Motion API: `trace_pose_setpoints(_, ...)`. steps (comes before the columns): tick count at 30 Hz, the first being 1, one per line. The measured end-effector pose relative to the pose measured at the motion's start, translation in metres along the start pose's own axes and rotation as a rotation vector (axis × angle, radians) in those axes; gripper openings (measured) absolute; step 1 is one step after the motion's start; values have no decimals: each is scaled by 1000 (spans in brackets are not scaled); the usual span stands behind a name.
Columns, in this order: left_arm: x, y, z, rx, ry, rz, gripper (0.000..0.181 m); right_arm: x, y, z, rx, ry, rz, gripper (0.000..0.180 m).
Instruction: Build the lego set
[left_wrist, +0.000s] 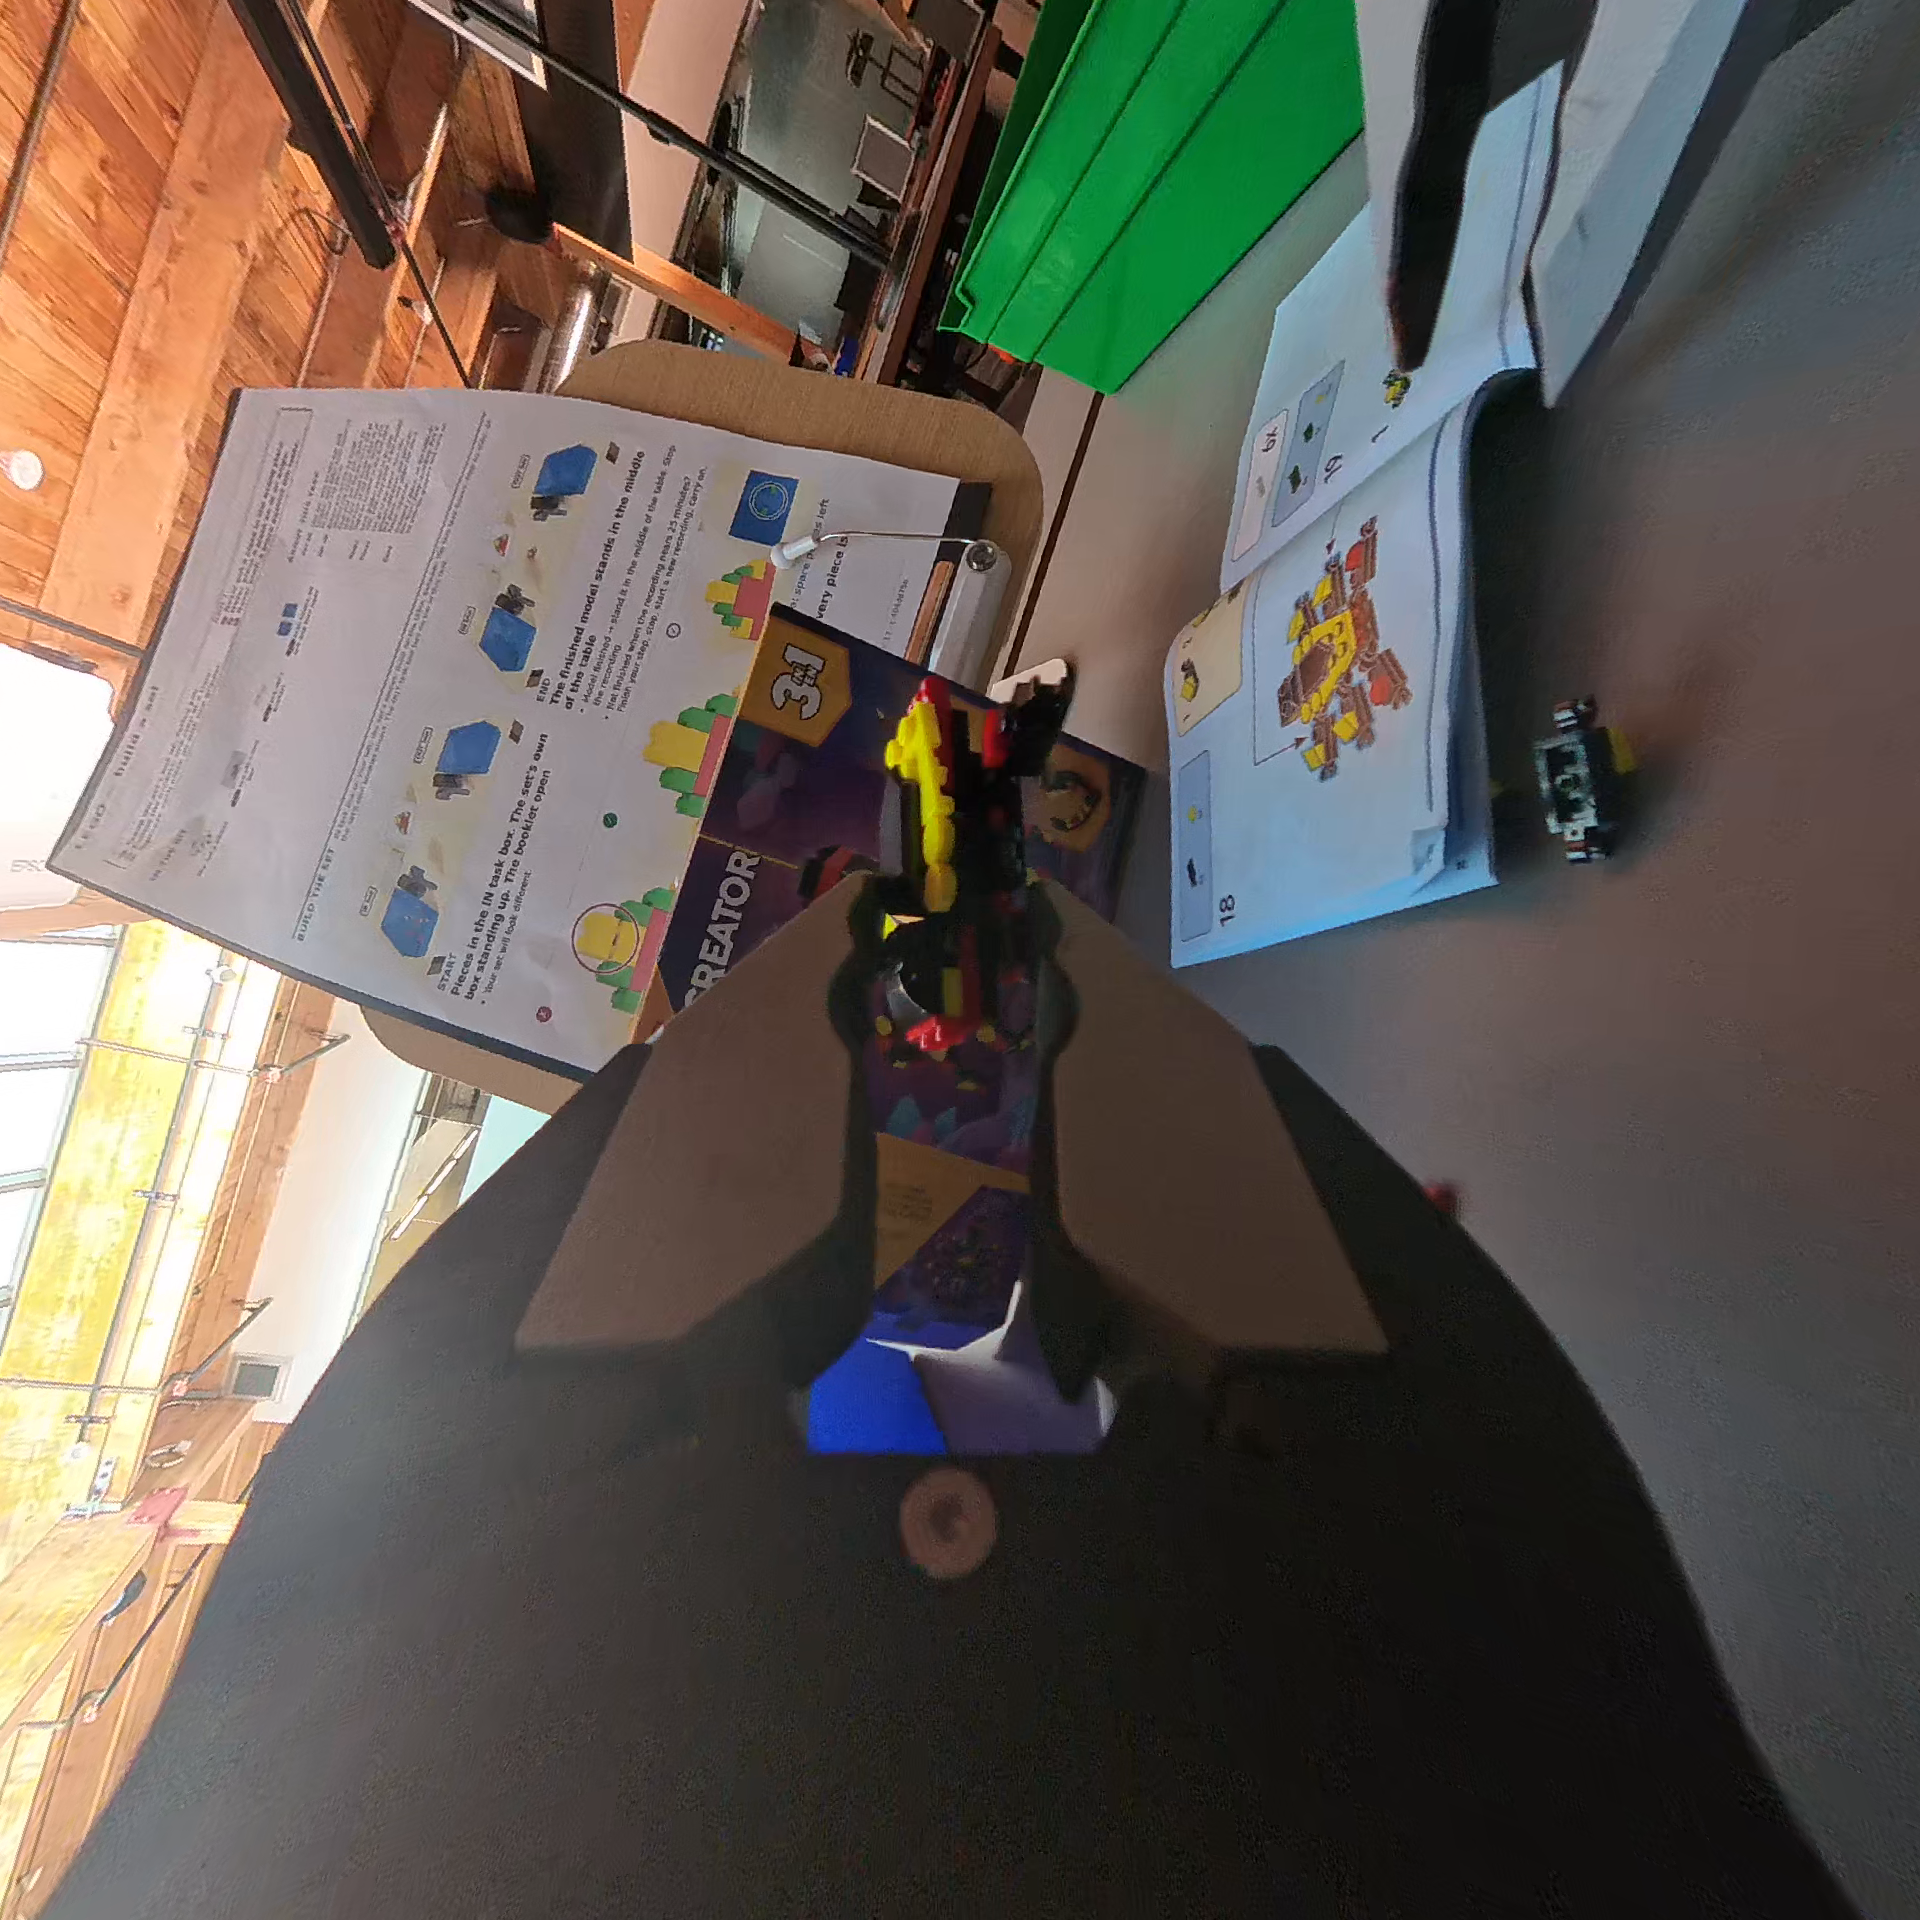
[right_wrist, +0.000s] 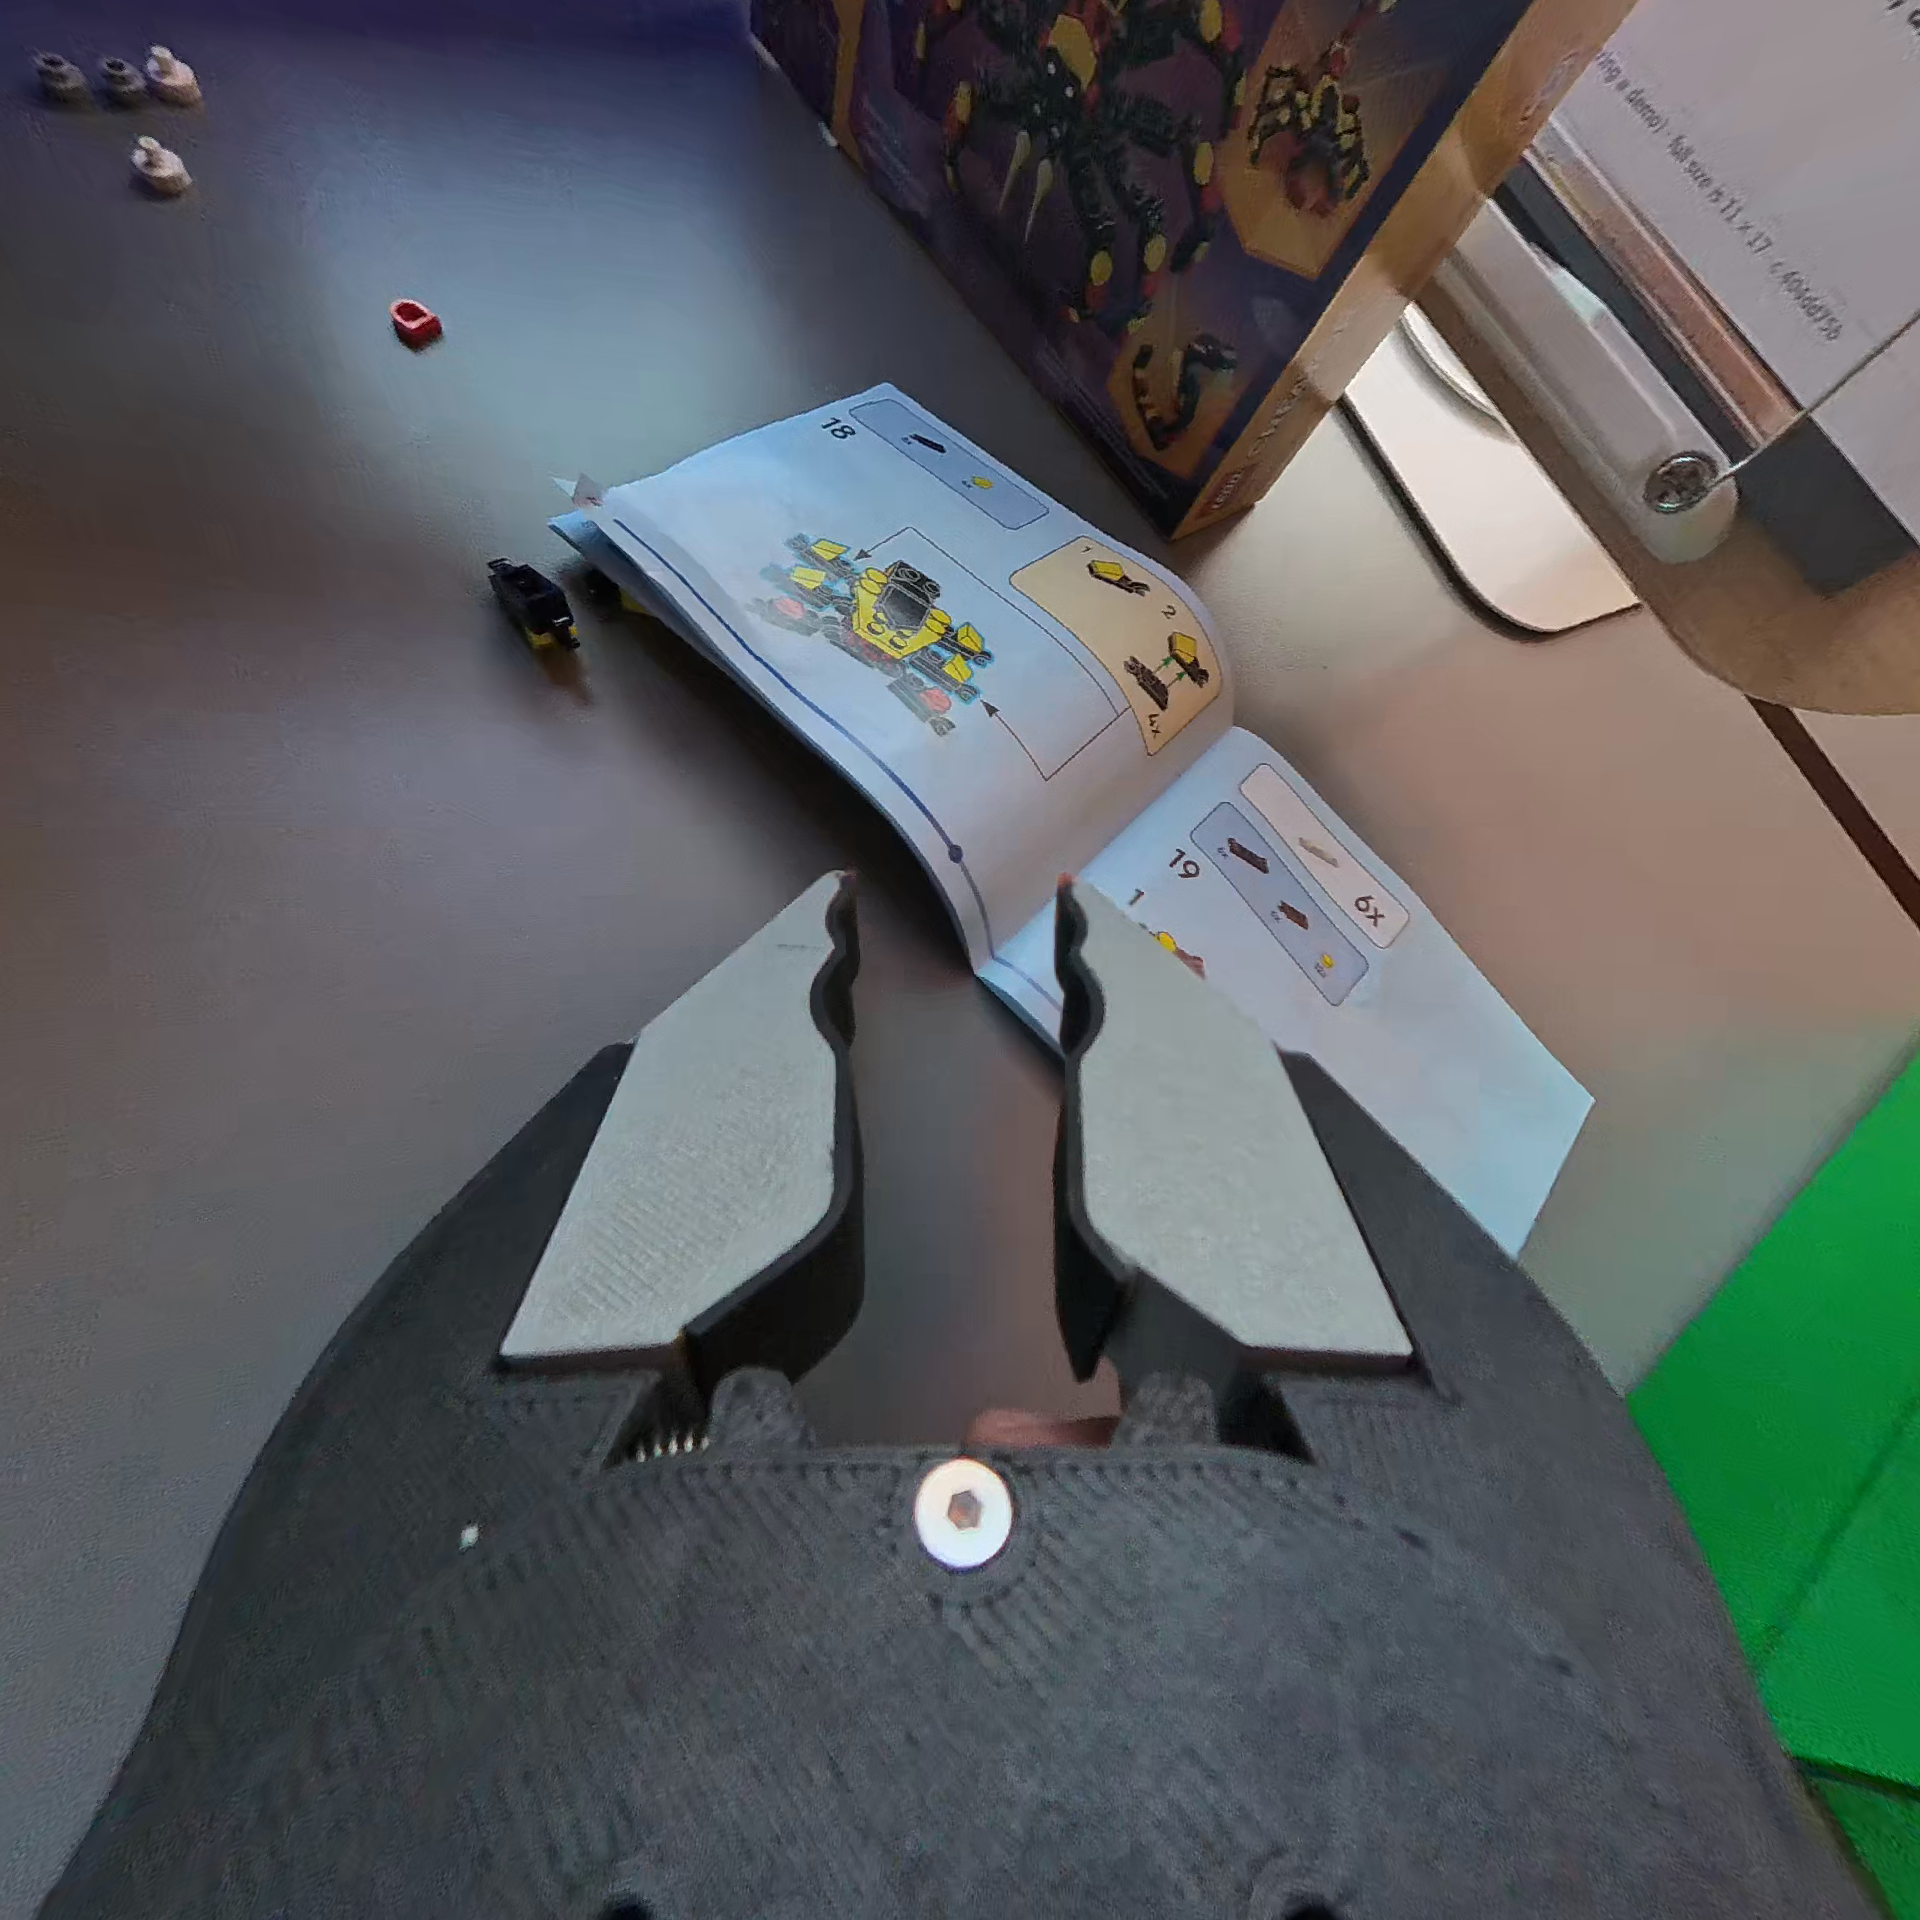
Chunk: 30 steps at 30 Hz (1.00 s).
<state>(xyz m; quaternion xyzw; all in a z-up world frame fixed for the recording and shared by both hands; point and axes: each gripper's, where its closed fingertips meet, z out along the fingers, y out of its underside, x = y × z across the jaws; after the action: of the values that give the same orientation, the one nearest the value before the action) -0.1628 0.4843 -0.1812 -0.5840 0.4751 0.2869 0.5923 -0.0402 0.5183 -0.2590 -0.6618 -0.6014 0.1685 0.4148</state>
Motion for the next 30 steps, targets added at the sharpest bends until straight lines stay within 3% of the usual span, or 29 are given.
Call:
trace_pose_setpoints(1, 1, 0, 0, 1, 3, 0, 25, -1, 0, 2, -5, 0, -7, 33)
trace_pose_setpoints(9, 1, 2, 1, -8, 5, -7, 25, -23, -15, 30, -57, 11, -79, 9)
trace_pose_setpoints(15, -1, 12, 2, -21, 5, -17, 25, -25, -24, 30, -23, 20, -75, 15)
trace_pose_setpoints(24, -5, 14, 2, -20, -13, -22, 25, 10, -38, -10, 200, 6, 231, 27)
trace_pose_setpoints(27, -6, 10, 1, -17, -29, 6, 25, 6, -52, -19, 295, -68, 307, 26)
trace_pose_setpoints(30, -7, 1, -1, -9, -72, 97, 24, -20, -76, -24, 405, -282, 424, 26)
